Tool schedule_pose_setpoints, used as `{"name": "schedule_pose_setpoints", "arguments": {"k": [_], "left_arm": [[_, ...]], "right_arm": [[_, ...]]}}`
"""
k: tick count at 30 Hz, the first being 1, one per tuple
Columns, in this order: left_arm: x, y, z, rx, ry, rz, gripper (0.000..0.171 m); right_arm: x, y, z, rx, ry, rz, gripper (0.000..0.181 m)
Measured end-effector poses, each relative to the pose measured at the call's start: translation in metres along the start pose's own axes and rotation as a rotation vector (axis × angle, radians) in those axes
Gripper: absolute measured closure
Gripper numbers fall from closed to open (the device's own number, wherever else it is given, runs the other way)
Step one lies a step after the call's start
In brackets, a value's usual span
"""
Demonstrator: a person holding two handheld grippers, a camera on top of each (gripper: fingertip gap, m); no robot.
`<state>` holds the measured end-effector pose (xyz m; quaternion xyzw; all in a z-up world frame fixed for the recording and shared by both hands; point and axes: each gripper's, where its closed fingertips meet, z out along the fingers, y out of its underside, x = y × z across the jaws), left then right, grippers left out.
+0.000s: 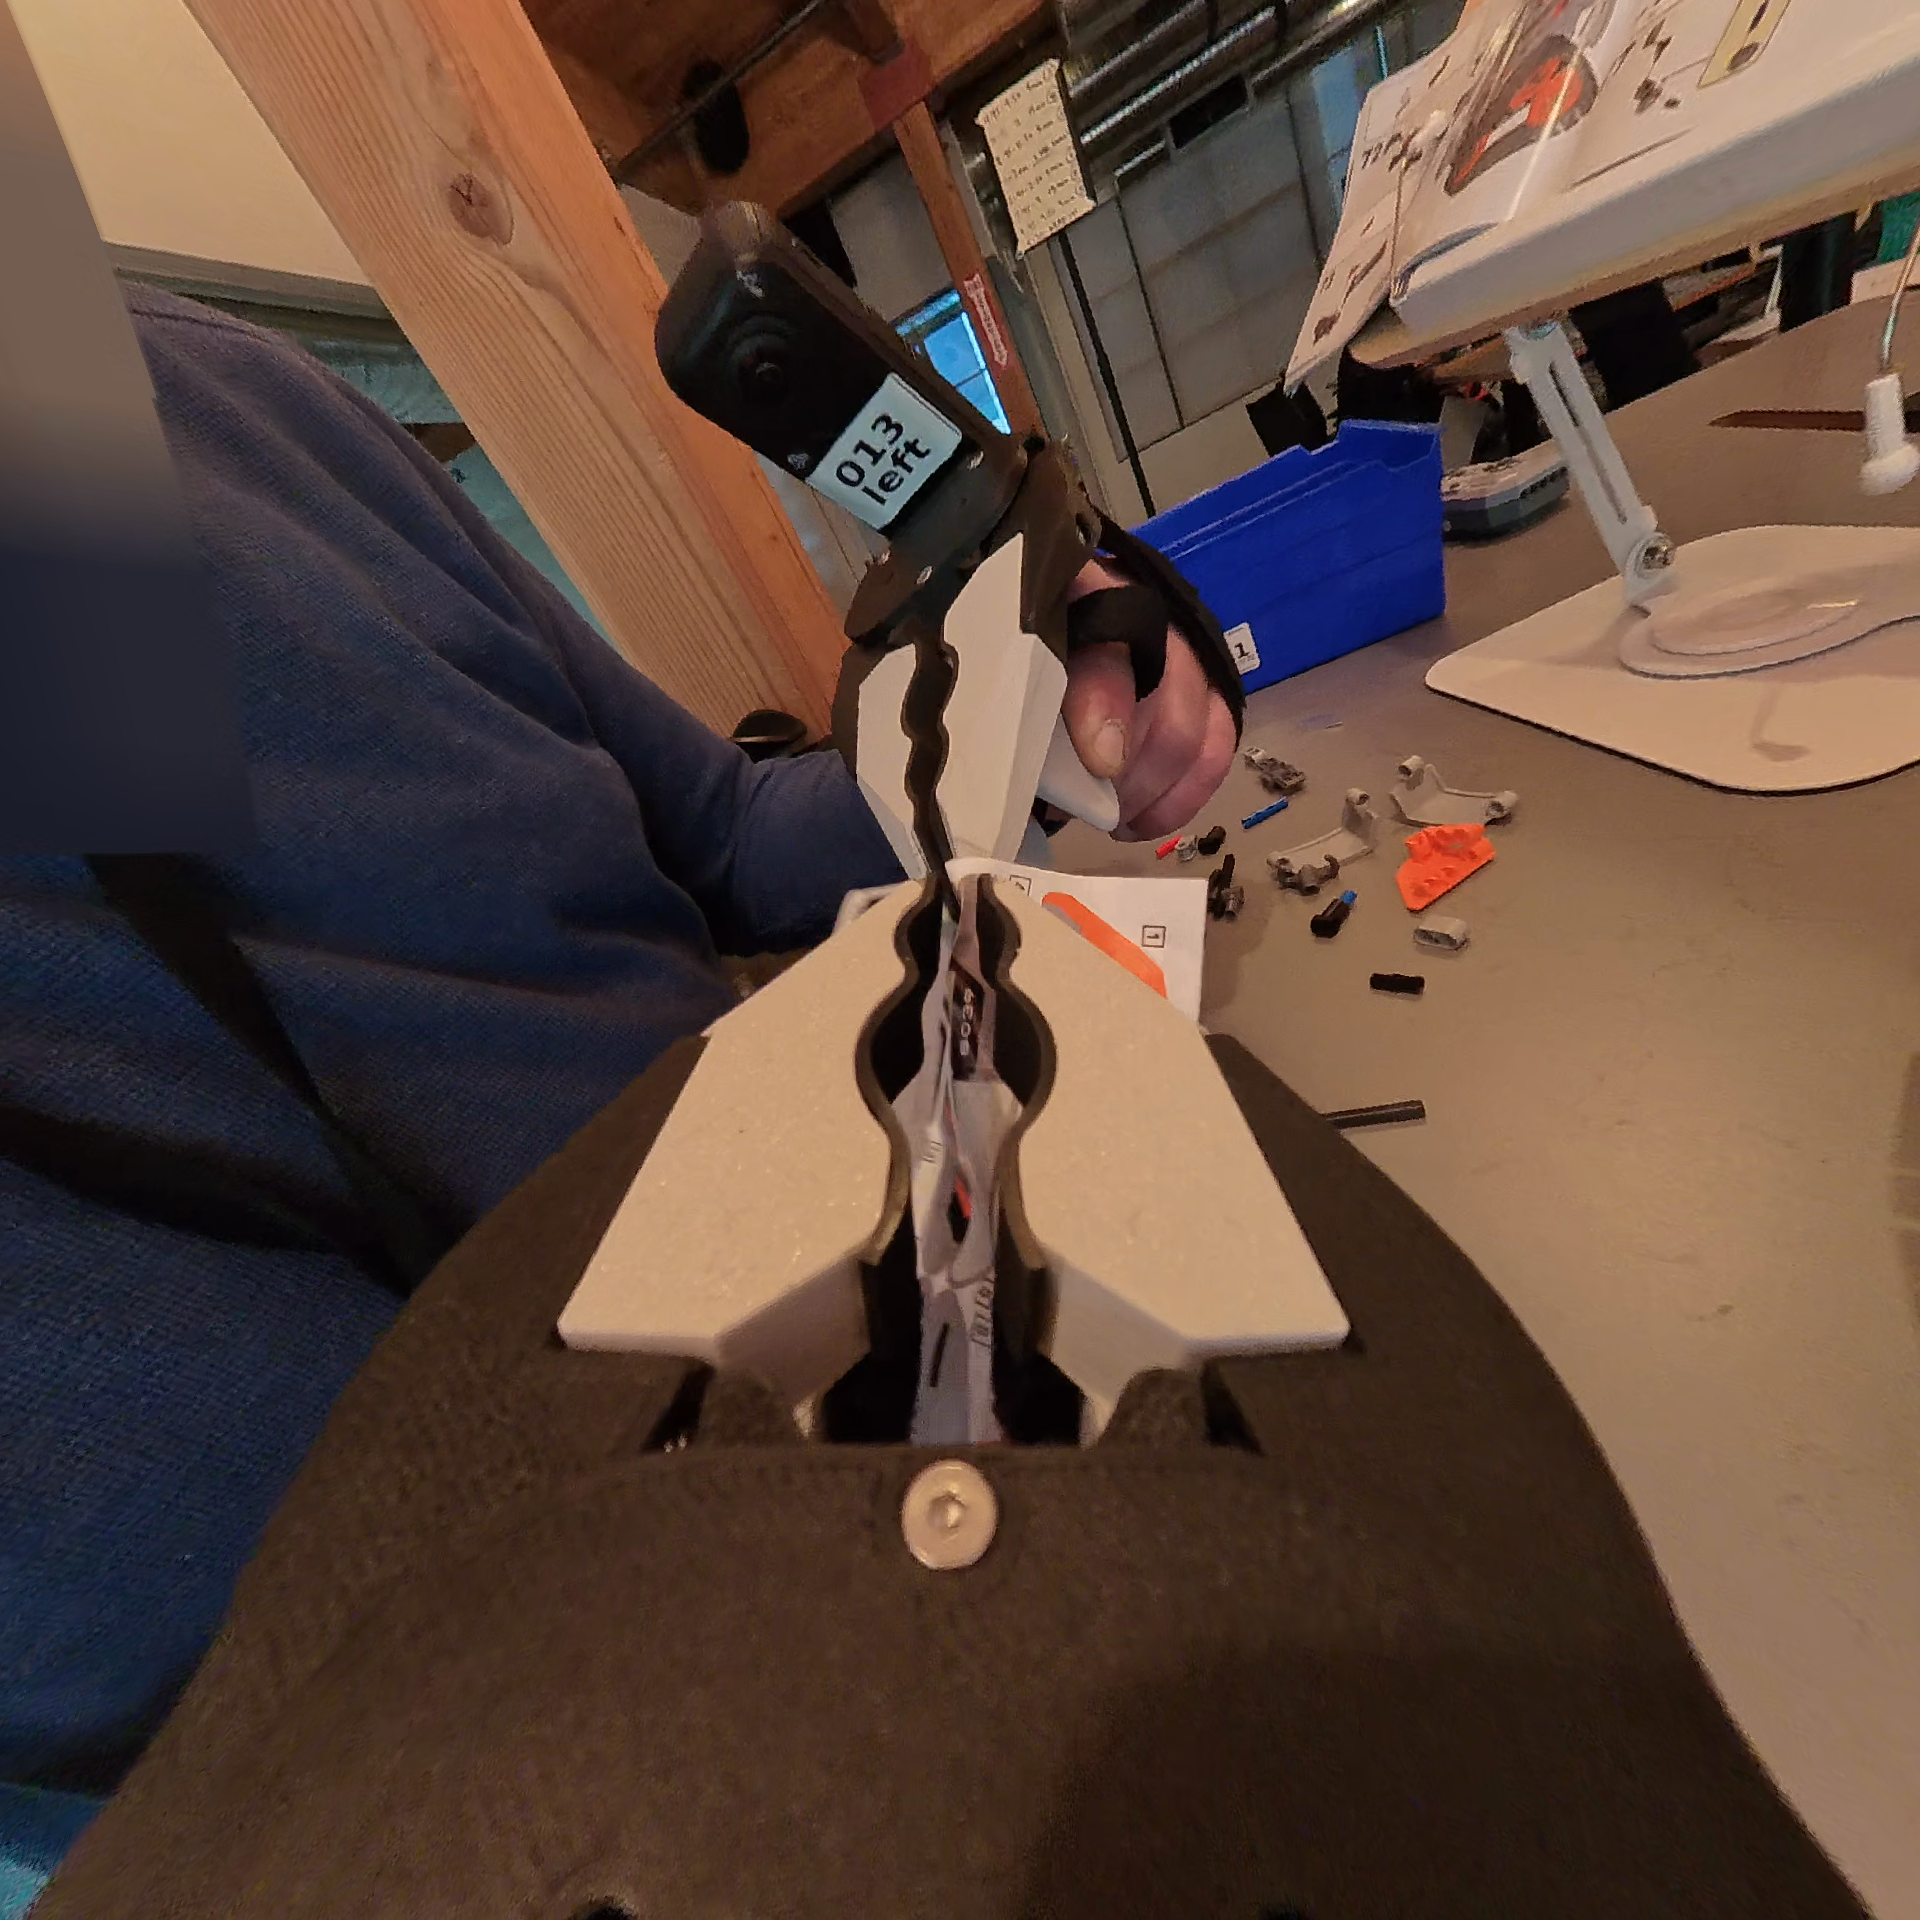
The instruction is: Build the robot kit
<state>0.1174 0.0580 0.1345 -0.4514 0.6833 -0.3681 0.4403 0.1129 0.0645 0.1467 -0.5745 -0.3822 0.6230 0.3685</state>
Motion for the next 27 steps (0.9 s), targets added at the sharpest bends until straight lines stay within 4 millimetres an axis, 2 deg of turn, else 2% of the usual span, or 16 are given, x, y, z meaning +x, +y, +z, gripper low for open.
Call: {"name": "schedule_pose_setpoints", "arguments": {"k": [5, 13, 23, 27], "left_arm": [[0.002, 0.003, 0.004, -0.026, -0.001, 0.012, 0.171], [0.001, 0.002, 0.005, -0.034, -0.012, 0.038, 0.171], [0.003, -0.005, 0.003, -0.007, -0.015, 0.061, 0.171], [0.001, -0.005, 0.002, -0.008, -0.02, 0.054, 0.171]], "right_arm": [[0.002, 0.008, 0.006, -0.056, 0.03, -0.019, 0.171], [0.002, 0.006, 0.003, -0.039, 0.016, -0.001, 0.18], [-0.005, 0.0, 0.0, 0.021, -0.072, 0.059, 0.181], [-0.001, -0.001, -0.005, 0.018, -0.035, 0.037, 0.181]]}}
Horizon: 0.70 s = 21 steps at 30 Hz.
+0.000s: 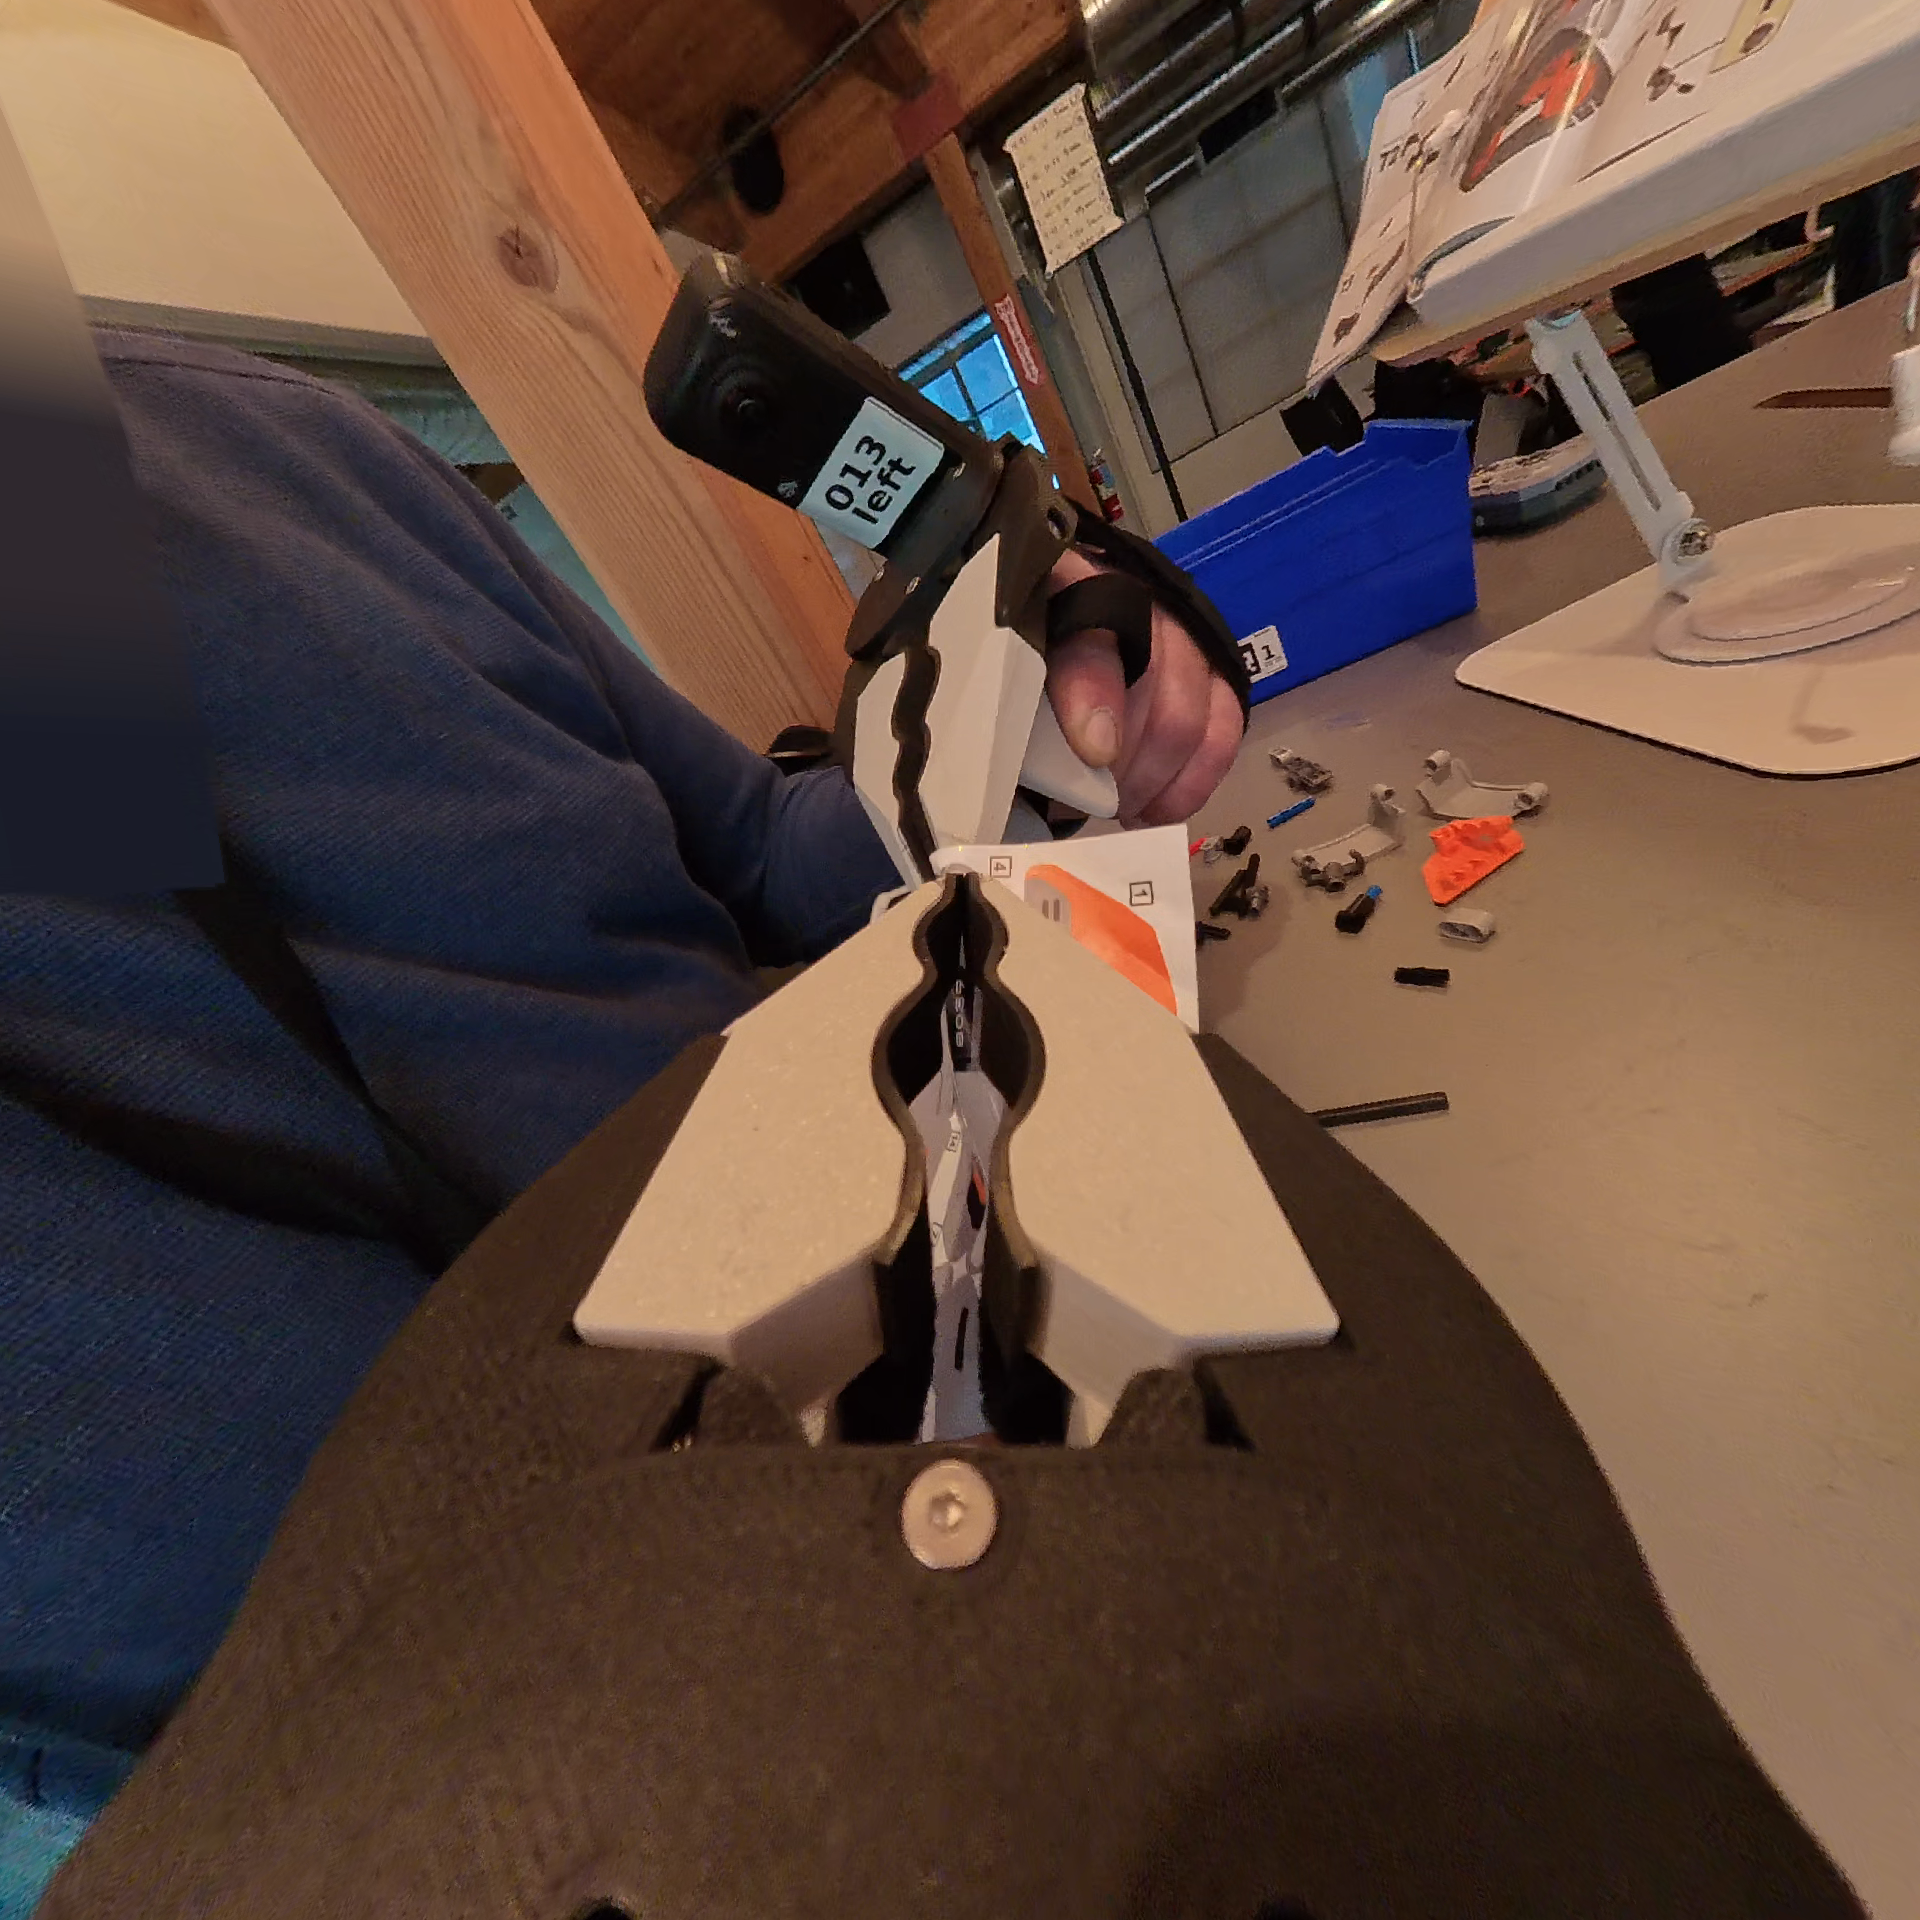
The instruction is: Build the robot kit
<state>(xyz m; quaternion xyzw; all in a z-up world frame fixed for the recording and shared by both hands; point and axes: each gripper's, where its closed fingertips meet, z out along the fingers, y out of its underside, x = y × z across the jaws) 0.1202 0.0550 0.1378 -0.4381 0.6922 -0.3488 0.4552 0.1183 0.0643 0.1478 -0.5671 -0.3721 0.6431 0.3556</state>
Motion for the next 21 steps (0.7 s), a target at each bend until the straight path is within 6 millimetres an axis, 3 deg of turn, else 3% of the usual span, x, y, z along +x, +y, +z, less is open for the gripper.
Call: {"name": "schedule_pose_setpoints", "arguments": {"k": [6, 9, 13, 18, 21], "left_arm": [[-0.0016, 0.0006, -0.0008, 0.014, 0.003, -0.026, 0.171], [-0.0019, 0.0025, 0.0005, 0.009, 0.003, -0.033, 0.171], [-0.0026, 0.0029, 0.0003, 0.008, 0.004, -0.035, 0.171], [-0.0043, 0.004, 0.0007, 0.005, -0.004, -0.041, 0.171], [-0.0034, 0.0035, 0.002, 0.005, 0.0, -0.041, 0.171]], "right_arm": [[0.0027, -0.0019, -0.0014, 0.002, 0.037, -0.026, 0.181], [0.0024, 0.0011, 0.0032, -0.026, 0.048, -0.041, 0.167], [0.0034, -0.0001, 0.002, -0.023, 0.062, -0.054, 0.178], [0.004, 0.0041, 0.0037, -0.064, 0.09, -0.09, 0.168], [0.0032, 0.0029, 0.0052, -0.065, 0.099, -0.108, 0.175]]}}
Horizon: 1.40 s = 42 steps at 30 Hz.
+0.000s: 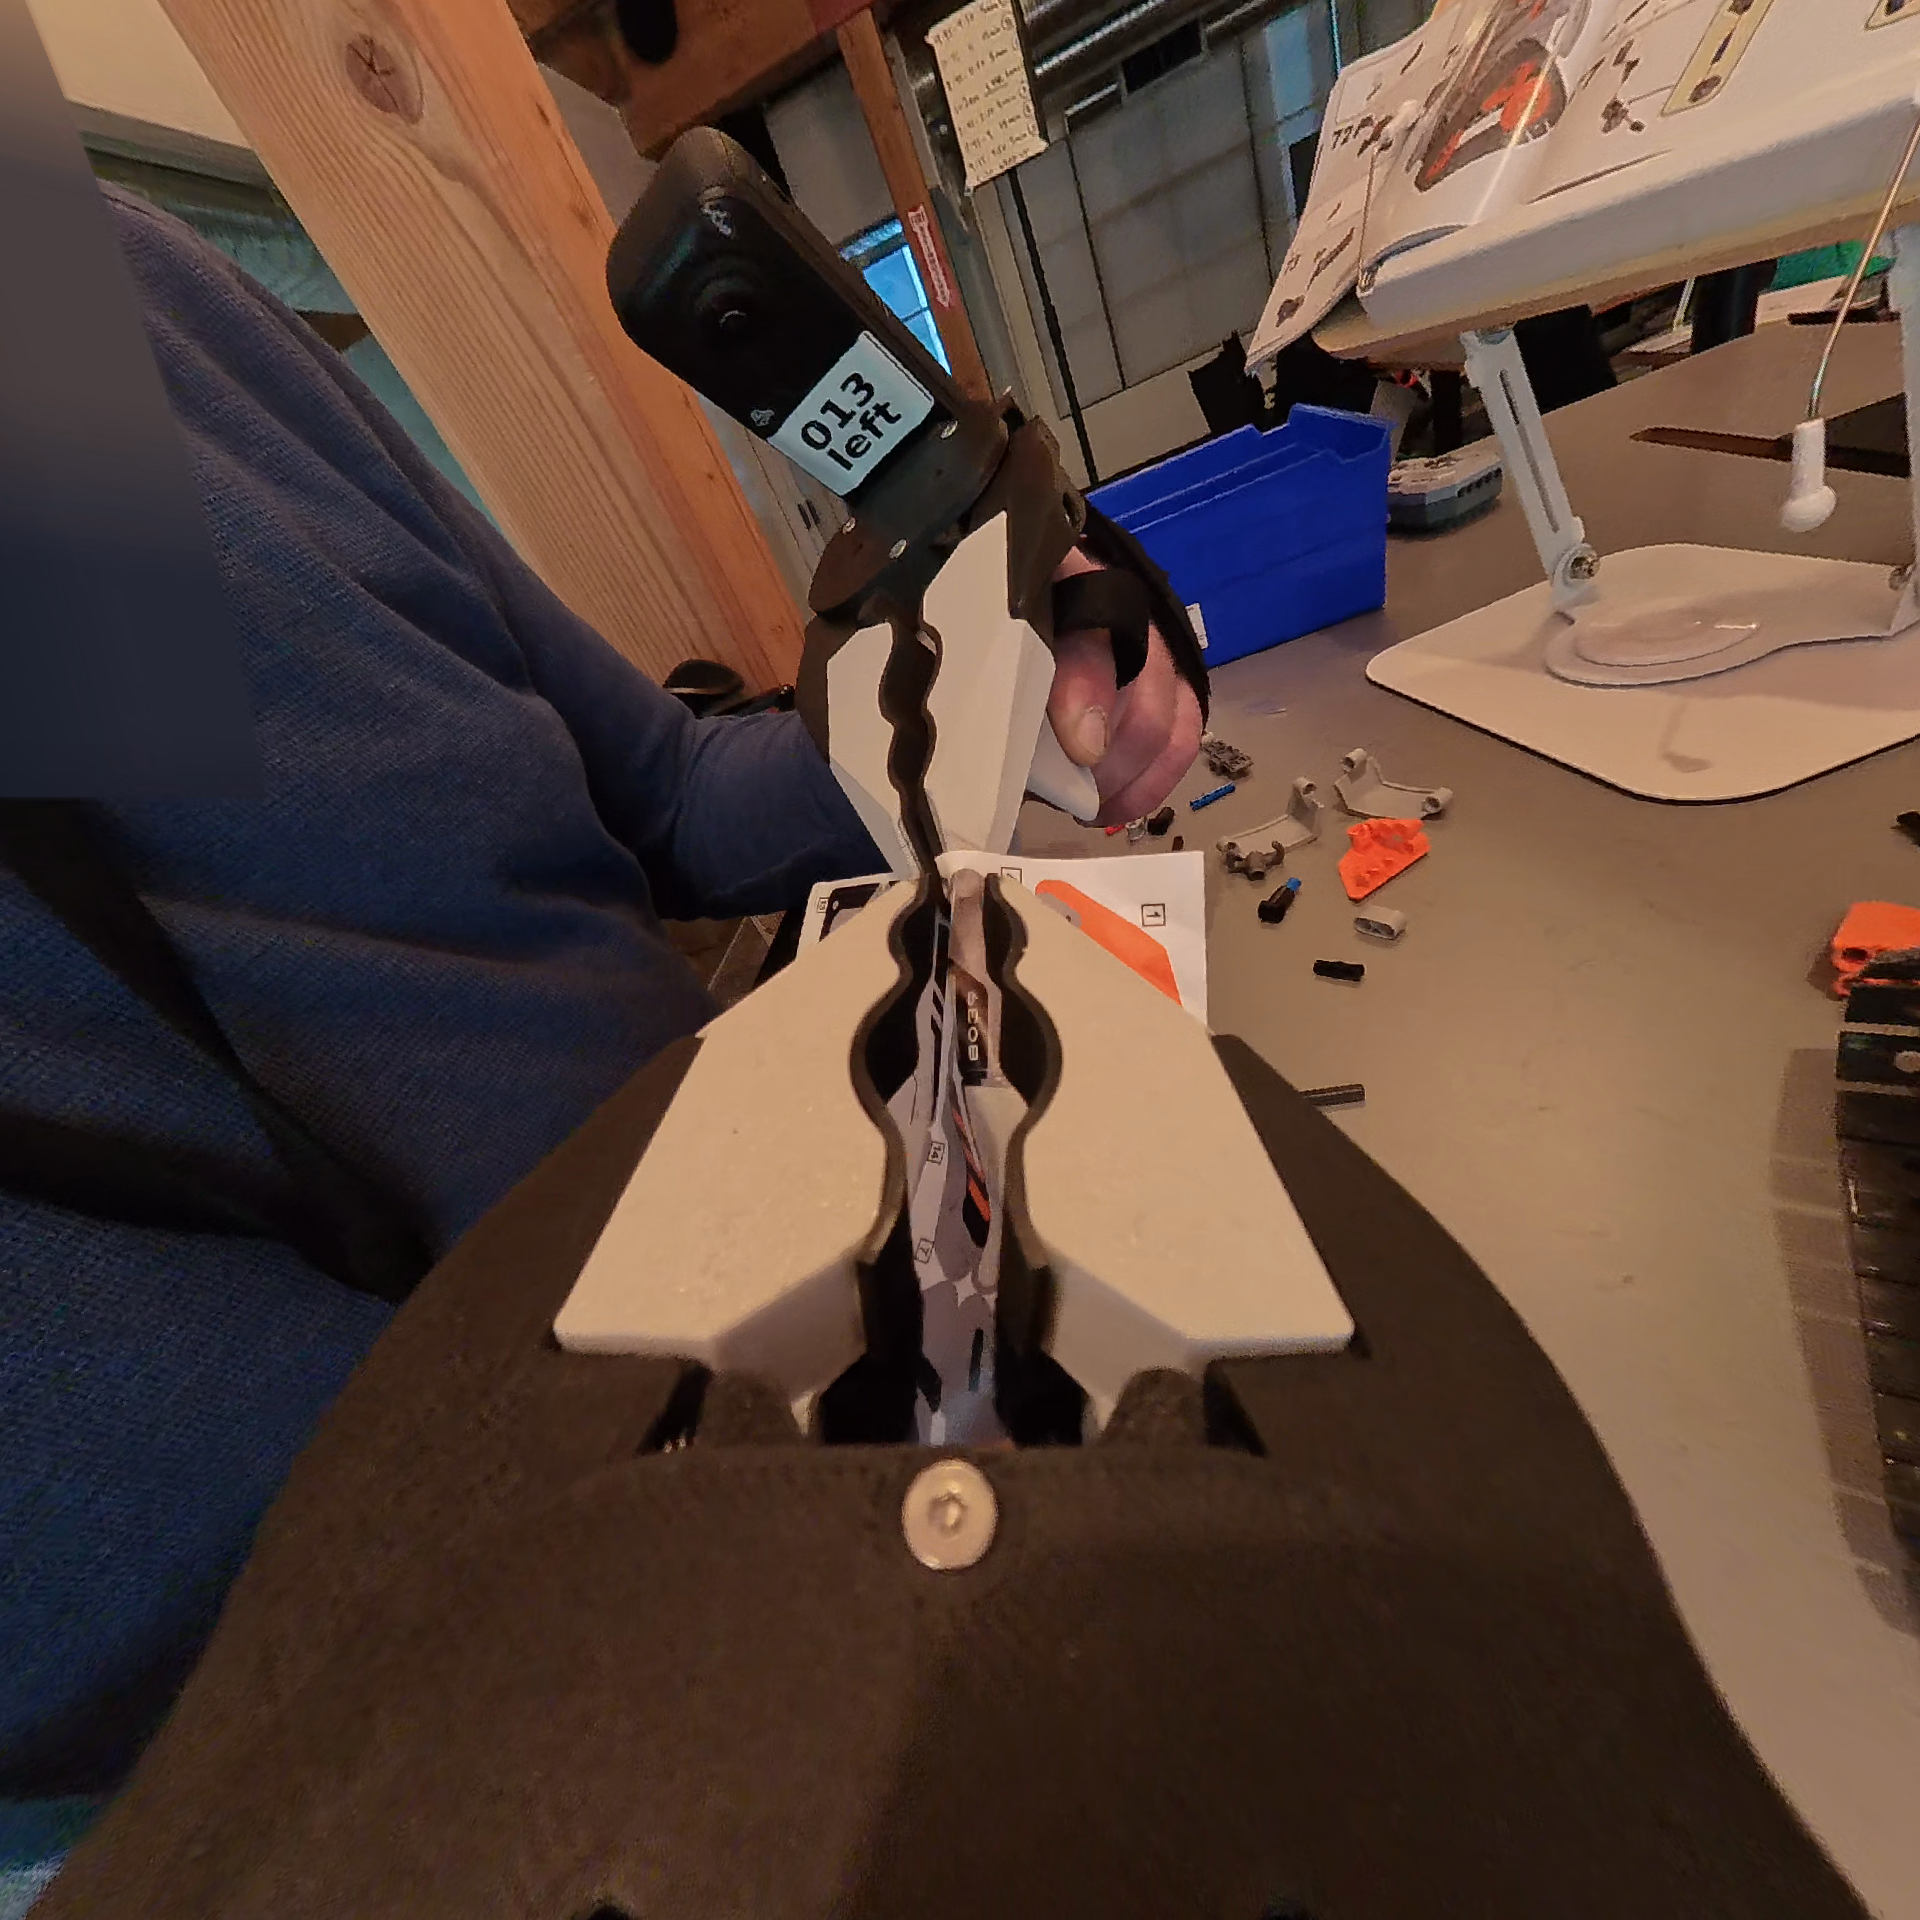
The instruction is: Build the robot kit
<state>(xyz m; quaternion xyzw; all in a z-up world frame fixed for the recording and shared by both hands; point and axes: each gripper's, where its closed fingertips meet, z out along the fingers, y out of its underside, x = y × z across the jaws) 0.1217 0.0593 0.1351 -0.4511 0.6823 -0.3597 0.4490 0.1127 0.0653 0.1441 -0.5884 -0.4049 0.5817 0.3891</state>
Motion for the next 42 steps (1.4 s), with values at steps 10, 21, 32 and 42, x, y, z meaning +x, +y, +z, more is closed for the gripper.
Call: {"name": "schedule_pose_setpoints", "arguments": {"k": [10, 21, 32, 42], "left_arm": [[0.001, -0.001, 0.001, -0.001, 0.004, 0.01, 0.171], [0.001, -0.011, -0.005, 0.066, 0.001, -0.013, 0.171], [-0.004, -0.009, -0.008, 0.073, -0.01, -0.047, 0.171], [-0.019, 0.01, -0.021, 0.075, -0.042, -0.219, 0.171]], "right_arm": [[-0.003, 0.0, -0.001, 0.008, -0.025, 0.013, 0.181], [-0.004, -0.011, -0.003, 0.108, -0.08, 0.065, 0.181], [0.003, -0.016, -0.013, 0.127, -0.021, 0.04, 0.181], [0.022, -0.03, -0.04, 0.214, 0.096, 0.025, 0.181]]}}
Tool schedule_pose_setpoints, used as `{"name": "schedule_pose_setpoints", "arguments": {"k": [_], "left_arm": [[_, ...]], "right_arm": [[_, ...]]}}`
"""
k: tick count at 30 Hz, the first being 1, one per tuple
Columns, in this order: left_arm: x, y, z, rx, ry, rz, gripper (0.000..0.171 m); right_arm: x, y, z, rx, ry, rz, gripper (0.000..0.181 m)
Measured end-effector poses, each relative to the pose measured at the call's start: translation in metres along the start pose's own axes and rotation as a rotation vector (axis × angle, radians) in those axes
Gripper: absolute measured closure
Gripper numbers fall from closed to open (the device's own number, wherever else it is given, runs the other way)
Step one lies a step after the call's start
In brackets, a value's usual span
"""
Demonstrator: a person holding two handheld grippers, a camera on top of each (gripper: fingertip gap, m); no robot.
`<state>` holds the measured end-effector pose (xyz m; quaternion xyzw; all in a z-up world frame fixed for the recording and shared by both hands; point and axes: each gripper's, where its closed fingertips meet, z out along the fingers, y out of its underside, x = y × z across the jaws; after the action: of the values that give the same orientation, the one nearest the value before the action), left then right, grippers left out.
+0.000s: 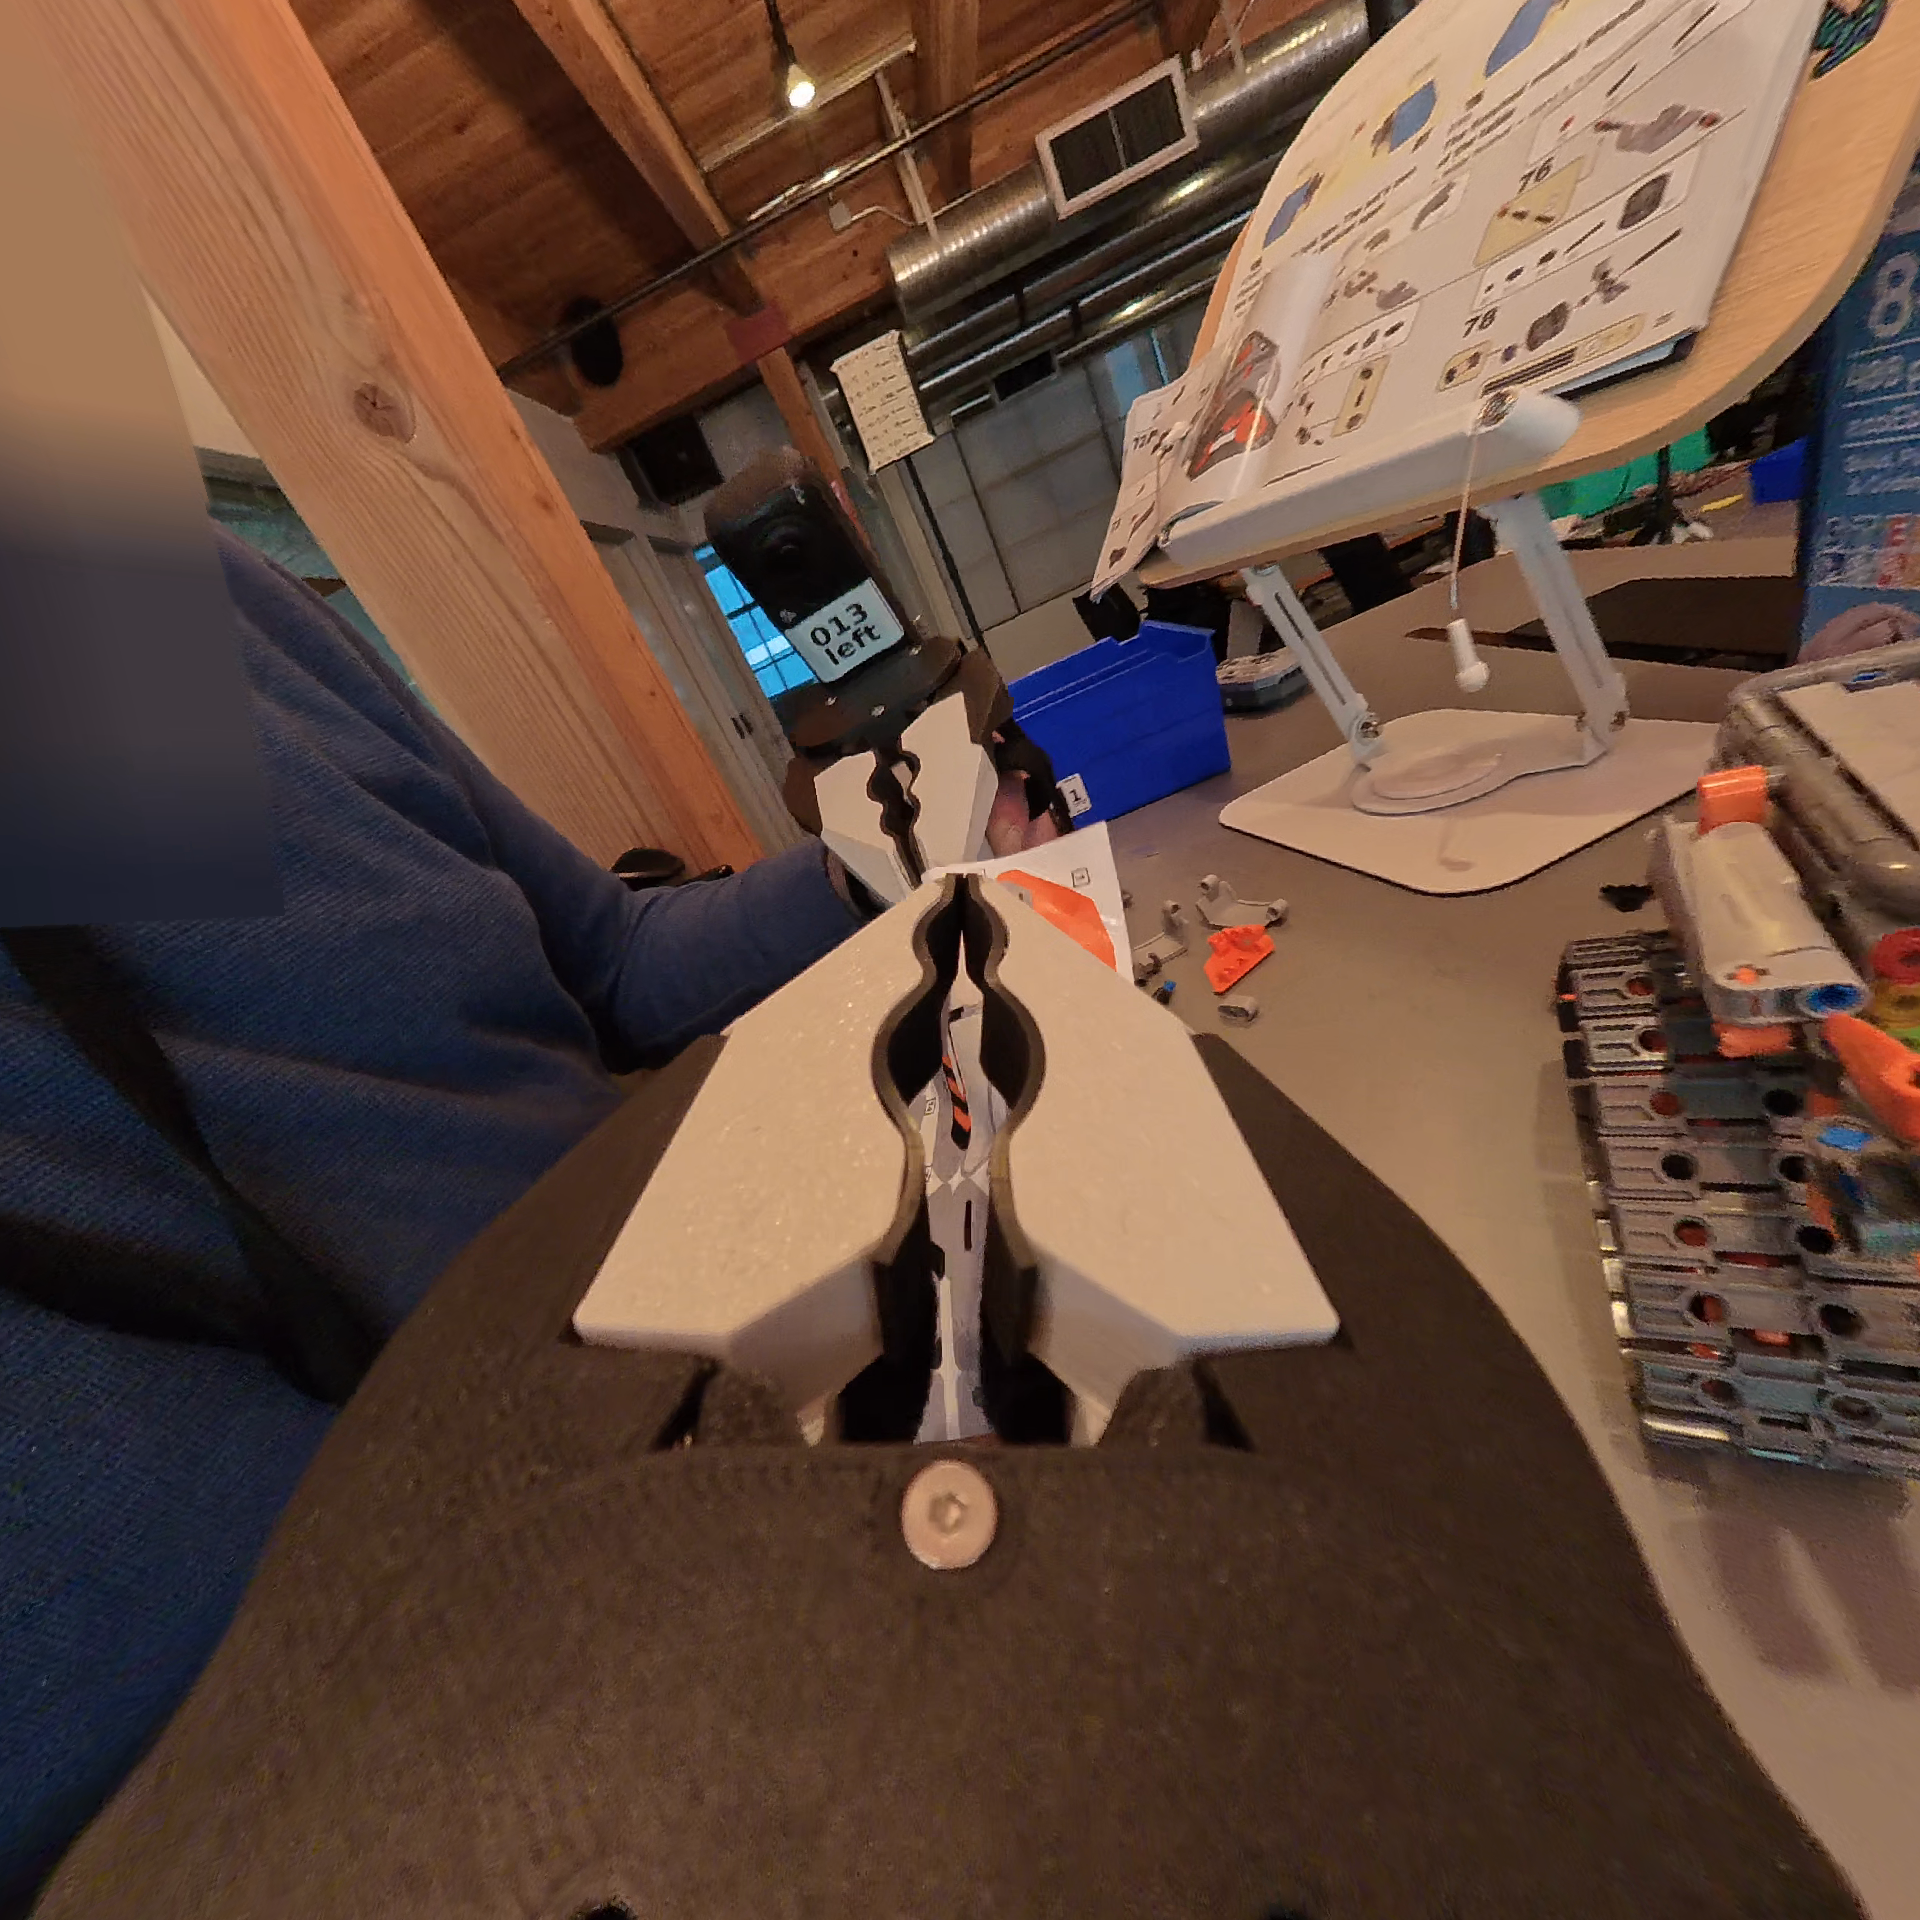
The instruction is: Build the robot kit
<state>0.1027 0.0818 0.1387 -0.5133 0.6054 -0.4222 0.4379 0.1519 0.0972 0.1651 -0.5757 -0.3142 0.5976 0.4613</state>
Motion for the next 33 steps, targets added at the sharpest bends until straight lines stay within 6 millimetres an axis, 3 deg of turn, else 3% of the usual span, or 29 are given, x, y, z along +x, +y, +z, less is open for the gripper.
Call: {"name": "schedule_pose_setpoints", "arguments": {"k": [10, 16, 20, 27, 30, 33], "left_arm": [[-0.018, 0.043, -0.013, -0.088, -0.037, -0.233, 0.171], [-0.033, 0.064, -0.023, -0.164, -0.125, -0.295, 0.13], [-0.039, 0.055, -0.028, -0.149, -0.163, -0.303, 0.118], [-0.041, 0.011, -0.01, -0.05, -0.179, -0.196, 0.135], [-0.04, -0.008, 0.001, 0.025, -0.129, -0.202, 0.142], [-0.039, -0.014, 0.011, 0.053, -0.092, -0.198, 0.146]], "right_arm": [[0.016, -0.021, -0.021, 0.105, 0.115, -0.038, 0.181], [0.016, -0.025, -0.02, 0.101, 0.156, -0.088, 0.181], [0.016, -0.024, -0.016, 0.057, 0.224, -0.197, 0.181], [0.007, -0.024, 0.0, 0.016, 0.258, -0.311, 0.181], [0.004, -0.028, 0.004, -0.03, 0.361, -0.494, 0.181], [0.002, -0.028, 0.007, -0.113, 0.48, -0.744, 0.181]]}}
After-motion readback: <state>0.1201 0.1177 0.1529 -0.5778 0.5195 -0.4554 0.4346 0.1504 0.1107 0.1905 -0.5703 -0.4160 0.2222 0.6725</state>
